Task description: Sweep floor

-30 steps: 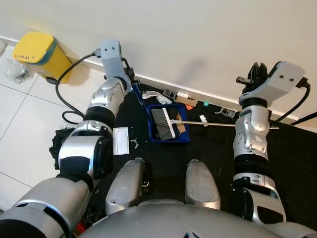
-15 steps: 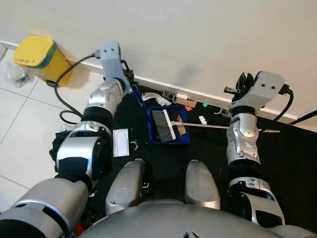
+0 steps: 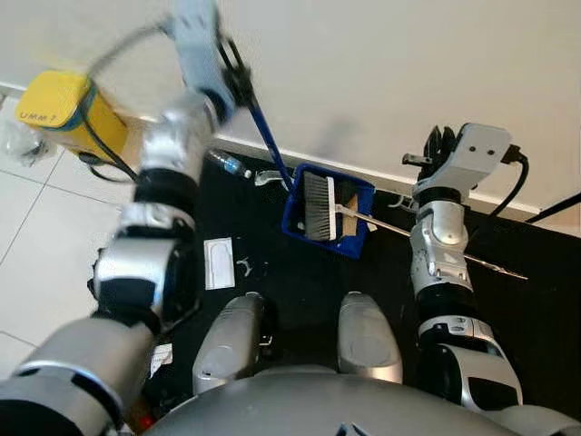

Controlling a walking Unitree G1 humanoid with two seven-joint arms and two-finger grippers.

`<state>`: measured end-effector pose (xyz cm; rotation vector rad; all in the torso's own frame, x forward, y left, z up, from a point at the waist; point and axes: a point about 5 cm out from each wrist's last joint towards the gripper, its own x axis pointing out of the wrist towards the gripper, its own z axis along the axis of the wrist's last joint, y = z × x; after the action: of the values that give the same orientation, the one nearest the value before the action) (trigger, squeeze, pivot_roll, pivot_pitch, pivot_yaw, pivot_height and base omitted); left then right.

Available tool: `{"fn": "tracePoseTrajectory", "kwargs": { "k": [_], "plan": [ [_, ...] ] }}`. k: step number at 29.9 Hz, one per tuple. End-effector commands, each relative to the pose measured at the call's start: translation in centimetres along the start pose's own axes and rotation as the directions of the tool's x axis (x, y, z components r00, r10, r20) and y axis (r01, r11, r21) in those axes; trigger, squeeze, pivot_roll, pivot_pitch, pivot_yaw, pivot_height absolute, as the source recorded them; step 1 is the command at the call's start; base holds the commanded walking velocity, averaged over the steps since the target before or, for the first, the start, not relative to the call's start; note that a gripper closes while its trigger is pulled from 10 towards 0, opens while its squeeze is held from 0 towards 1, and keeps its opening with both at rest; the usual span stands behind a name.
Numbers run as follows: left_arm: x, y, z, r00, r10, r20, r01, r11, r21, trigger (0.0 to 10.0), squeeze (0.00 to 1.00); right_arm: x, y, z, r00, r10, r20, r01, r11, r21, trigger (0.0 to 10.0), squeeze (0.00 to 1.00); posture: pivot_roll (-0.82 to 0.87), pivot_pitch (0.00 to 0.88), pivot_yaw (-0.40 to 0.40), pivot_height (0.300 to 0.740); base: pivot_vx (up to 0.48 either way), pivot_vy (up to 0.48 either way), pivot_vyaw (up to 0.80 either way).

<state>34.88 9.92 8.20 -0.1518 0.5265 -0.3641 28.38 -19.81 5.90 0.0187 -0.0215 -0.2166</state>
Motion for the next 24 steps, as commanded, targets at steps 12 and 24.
{"fn": "tracePoseTrajectory", "kwargs": {
  "k": [12,24],
  "plan": [
    [0.1,-0.6,-1.1,1.0,0.019,-0.003,-0.018,0.991,0.131,10.0,0.0,0.0,-0.3,-0.8,0.999,0.004,-0.042,-0.003,1.0,0.023,10.0,0.0,-0.05,0.0,0.084,0.74,0.0,0.0,0.0],
    [-0.4,-0.8,0.9,0.993,-0.121,0.01,0.121,0.976,-0.182,10.0,0.0,0.2,-1.8,-0.8,0.998,-0.044,-0.043,0.046,0.998,0.039,10.0,0.0,-0.04,0.0,0.091,0.74,0.0,0.0,0.0]
  ]
}}
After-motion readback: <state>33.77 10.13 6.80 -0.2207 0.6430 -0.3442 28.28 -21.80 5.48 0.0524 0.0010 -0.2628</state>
